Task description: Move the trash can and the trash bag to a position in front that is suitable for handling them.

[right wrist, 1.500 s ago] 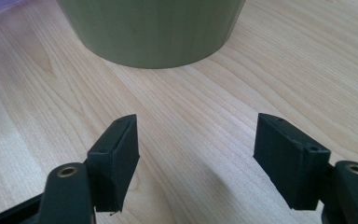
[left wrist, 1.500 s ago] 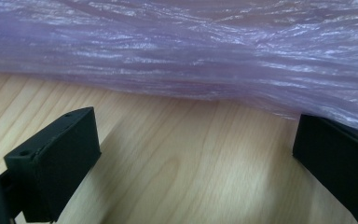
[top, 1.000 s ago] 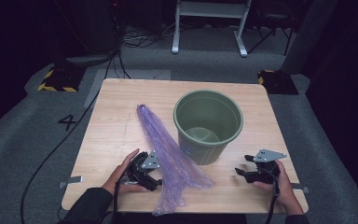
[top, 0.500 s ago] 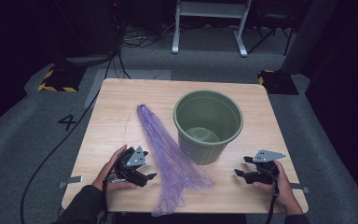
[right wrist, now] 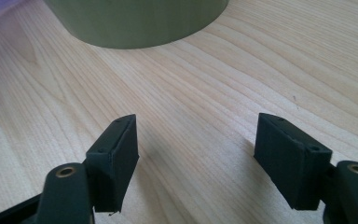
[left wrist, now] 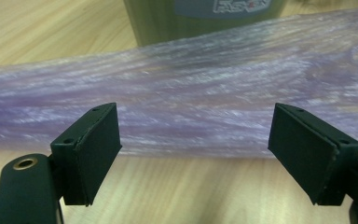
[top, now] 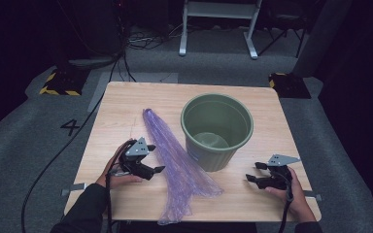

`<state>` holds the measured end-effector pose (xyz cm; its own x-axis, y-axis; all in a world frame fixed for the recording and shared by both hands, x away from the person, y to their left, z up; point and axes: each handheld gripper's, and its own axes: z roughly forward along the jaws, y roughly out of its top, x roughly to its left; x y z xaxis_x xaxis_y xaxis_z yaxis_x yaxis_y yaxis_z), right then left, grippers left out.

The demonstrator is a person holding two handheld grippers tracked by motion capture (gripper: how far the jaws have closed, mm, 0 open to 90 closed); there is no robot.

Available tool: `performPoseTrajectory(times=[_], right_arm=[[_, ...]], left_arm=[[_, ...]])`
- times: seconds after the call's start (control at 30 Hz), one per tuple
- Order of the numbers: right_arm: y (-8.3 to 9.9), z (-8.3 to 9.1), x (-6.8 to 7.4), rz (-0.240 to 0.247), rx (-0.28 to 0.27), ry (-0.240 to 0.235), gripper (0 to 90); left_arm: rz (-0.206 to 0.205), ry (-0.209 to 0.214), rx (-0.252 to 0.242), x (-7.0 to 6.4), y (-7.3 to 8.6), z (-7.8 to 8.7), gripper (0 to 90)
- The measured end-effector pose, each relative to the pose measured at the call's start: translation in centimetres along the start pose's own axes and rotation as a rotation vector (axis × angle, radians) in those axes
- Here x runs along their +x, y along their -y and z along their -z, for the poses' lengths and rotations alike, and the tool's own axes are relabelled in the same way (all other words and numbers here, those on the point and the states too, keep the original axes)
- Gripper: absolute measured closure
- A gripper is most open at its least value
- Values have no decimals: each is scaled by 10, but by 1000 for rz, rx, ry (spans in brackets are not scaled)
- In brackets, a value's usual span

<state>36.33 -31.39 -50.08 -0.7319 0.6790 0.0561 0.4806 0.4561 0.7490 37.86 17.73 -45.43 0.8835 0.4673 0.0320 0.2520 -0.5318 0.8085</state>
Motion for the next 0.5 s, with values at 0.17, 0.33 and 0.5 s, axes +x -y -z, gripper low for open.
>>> performPoseTrajectory(times=[0.17, 0.33, 0.5], right_arm=[[1, -2, 0, 31, -4, 46, 275], [1, -3, 0, 32, -3, 53, 267], [1, -3, 0, 31, -2, 53, 266]], left_arm=[[-49, -6, 17, 2, -8, -9, 164], [-62, 36, 57, 9, -16, -27, 159], [-70, 51, 102, 13, -13, -42, 163]])
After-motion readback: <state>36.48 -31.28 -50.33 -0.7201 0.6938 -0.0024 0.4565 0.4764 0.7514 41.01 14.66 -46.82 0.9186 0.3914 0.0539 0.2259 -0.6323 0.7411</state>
